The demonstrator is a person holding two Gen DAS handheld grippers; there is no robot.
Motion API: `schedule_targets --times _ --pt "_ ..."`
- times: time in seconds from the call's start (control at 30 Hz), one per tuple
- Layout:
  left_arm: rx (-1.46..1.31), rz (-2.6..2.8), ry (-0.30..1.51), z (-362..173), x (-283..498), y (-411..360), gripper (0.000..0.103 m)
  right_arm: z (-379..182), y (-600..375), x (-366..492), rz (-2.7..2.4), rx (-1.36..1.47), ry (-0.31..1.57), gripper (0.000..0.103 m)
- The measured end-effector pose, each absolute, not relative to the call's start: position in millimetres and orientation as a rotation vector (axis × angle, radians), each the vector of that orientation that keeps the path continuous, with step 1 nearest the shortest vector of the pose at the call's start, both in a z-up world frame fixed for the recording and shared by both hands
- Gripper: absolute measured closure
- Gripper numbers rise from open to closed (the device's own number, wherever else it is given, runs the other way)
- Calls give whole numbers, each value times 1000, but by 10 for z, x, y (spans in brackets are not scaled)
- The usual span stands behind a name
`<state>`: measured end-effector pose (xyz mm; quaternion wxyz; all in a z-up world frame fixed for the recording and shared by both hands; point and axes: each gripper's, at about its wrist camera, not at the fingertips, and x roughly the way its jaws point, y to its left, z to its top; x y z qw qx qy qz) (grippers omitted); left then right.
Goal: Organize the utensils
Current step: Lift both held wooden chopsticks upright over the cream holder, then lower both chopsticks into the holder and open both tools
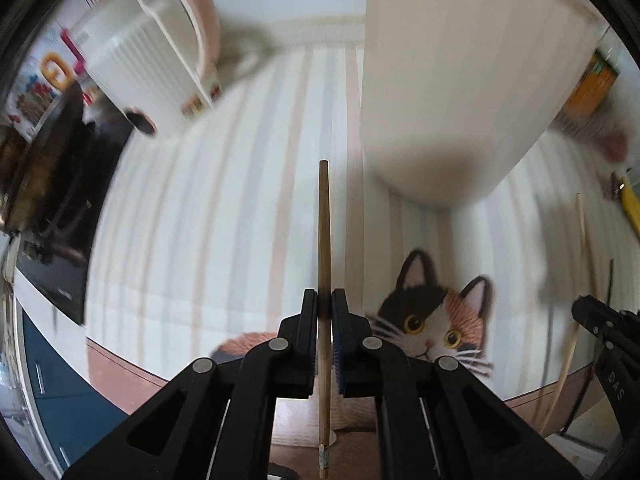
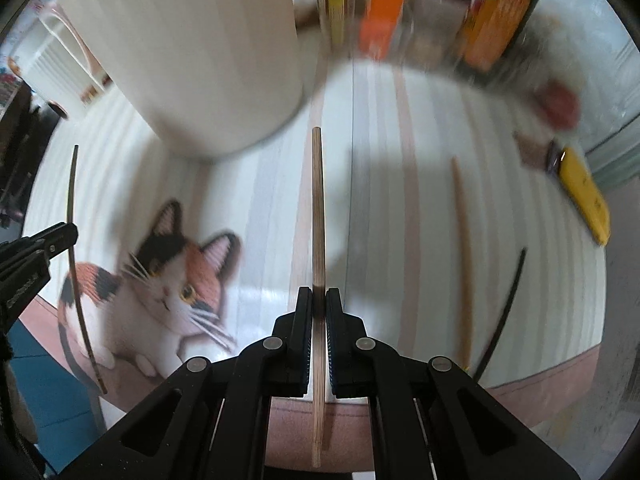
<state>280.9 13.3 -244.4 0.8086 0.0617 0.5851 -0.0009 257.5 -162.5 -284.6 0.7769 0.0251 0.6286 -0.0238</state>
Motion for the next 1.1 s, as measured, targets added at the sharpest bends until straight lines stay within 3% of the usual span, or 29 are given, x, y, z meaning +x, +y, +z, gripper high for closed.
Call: schedule_targets --times 0.53,1.1 --pt "-21 -42 1010 -1306 2488 172 99 -1821 -1731 2742 -31 154 1084 96" --pt "-231 -115 737 6 3057 297 99 -431 -1828 3391 -9 287 698 96"
